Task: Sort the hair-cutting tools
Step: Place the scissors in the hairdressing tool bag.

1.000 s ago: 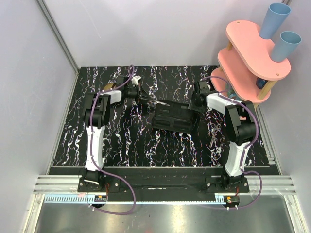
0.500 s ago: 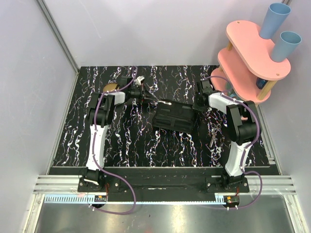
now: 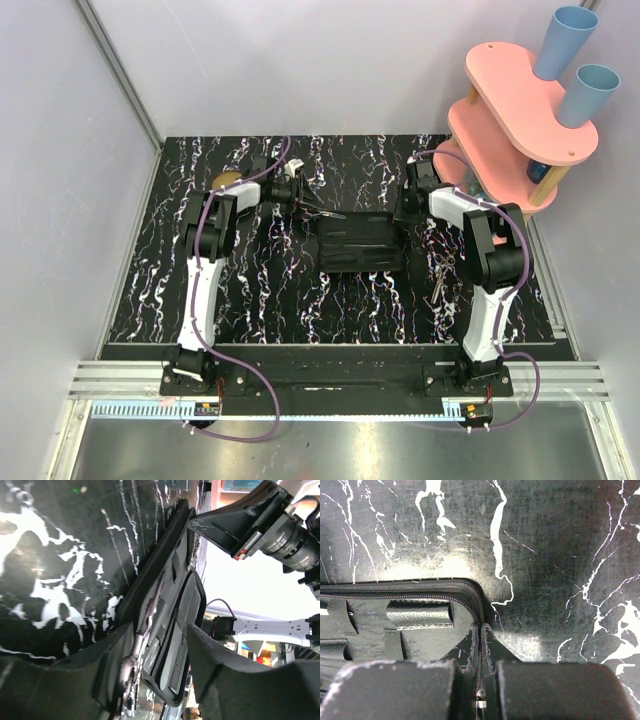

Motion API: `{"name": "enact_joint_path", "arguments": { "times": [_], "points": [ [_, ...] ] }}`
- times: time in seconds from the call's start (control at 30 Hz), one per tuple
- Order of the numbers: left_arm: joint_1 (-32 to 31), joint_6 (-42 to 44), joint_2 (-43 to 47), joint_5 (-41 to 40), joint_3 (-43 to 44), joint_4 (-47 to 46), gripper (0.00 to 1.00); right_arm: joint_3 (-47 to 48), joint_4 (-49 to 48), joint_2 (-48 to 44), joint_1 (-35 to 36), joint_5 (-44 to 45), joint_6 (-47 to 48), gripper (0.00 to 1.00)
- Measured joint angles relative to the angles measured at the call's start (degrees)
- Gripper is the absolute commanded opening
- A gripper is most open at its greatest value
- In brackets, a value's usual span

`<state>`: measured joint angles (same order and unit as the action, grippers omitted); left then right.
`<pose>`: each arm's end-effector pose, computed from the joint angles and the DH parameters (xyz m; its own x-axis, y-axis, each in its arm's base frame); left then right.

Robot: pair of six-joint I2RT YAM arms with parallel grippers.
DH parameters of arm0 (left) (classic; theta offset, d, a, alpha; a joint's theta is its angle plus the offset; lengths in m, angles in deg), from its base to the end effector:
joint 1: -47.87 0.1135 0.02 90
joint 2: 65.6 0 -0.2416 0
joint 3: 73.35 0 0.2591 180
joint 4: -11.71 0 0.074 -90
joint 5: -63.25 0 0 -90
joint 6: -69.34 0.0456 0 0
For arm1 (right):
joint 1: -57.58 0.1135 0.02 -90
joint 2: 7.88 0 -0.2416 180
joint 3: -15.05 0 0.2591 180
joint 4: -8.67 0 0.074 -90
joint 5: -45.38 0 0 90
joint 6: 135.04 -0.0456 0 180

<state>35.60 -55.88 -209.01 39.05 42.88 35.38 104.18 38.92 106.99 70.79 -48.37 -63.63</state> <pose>0.4827 -0.1475 0.0673 -0.9938 -0.0258 -0.1078 0.0938 0.3223 -0.9420 0.4100 0.0993 0.1211 -0.8489 0.1275 -0.5129 0.0074 0.9732 0.2297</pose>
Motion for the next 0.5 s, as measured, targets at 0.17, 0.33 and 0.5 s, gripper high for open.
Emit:
{"name": "enact_joint_path", "arguments": {
  "times": [0.17,0.33,0.5],
  "points": [
    [-0.13,0.96,0.2,2.38,1.07,2.69,0.75,0.11,0.0,0.07,-0.04,-0.48,-0.04,0.02],
    [-0.26,2.43,3.65,0.02,-2.29,3.34,0.97,0.11,0.0,0.07,-0.04,-0.42,-0.52,0.02],
    [-0.15,3.91,9.57,-5.95,-8.98,4.72,0.99,0.07,-2.47,0.39,0.35,-1.86,-1.88,0.02]
  ]
}}
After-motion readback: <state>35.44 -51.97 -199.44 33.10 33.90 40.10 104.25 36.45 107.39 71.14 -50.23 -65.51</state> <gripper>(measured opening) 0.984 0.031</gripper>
